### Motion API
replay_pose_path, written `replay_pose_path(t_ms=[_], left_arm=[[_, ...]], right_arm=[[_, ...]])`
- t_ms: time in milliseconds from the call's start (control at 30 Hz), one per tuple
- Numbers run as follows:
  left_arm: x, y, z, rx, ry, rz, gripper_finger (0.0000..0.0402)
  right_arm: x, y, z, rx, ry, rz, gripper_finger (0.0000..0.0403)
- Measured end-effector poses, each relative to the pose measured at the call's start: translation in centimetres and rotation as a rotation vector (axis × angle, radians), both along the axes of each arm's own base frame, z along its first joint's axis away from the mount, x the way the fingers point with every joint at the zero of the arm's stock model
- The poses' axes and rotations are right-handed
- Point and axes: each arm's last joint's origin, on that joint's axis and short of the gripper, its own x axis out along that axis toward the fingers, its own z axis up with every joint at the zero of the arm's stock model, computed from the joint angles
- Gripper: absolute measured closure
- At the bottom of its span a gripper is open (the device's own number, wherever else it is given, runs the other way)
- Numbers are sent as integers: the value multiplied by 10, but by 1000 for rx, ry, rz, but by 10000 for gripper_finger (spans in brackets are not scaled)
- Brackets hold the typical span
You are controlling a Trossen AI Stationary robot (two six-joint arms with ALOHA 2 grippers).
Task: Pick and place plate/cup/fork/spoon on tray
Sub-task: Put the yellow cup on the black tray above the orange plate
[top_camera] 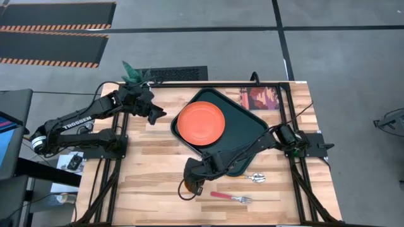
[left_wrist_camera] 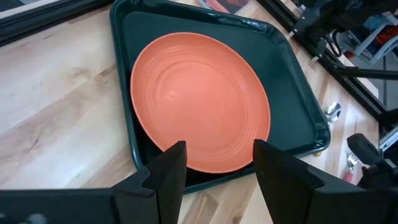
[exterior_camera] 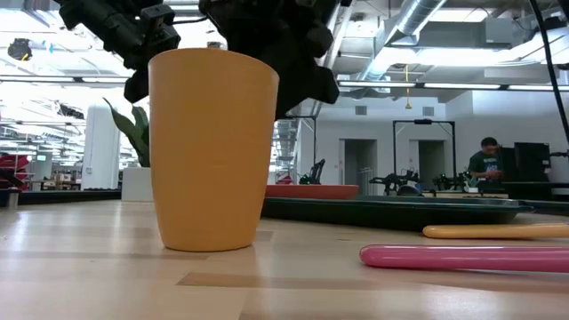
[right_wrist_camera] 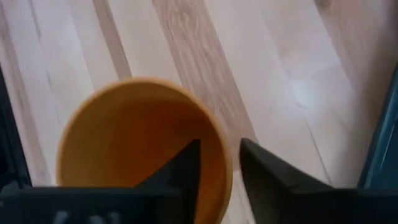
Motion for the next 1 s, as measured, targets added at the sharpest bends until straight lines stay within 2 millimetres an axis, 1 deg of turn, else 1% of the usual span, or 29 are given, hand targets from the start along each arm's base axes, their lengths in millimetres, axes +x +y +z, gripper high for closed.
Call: replay_pose_path(t_ms=[100,133,300,367,433,533,600,767,833,900,967,1000], left_arm=[[0,0,0,3,3,9,231],[0,0,0,2,3,12,231],[0,0,0,-12,0,25,231],[0,0,0,-12,0,25,231],[0,0,0,-10,1,28,231],[0,1,0,-4,6,39,231],[-1,1,0,-1,9,46,231],[-1,1,-1,-18,11,59,231],[-1,1,-1,-29,8,68,231],[-1,1,-1,-31,8,70,231],[-1,1,-1,-31,8,70,231],[-1,1,-1,-31,8,69,231]], right_arm=[[-1,-1,5,-4,-9,-1,365],[-1,-1,6,-3,-9,-2,382],[0,-8,20,7,18,-32,394],[-1,-16,31,-13,41,-30,396],[-3,-31,46,-35,59,-30,397],[-11,-60,74,-93,65,-41,399],[-20,-83,91,-133,71,-56,400],[-50,-154,133,-208,90,-142,400],[-61,-185,143,-238,107,-191,400],[-70,-217,150,-248,106,-240,400],[-78,-247,151,-249,103,-291,400],[-81,-261,148,-240,110,-314,400]])
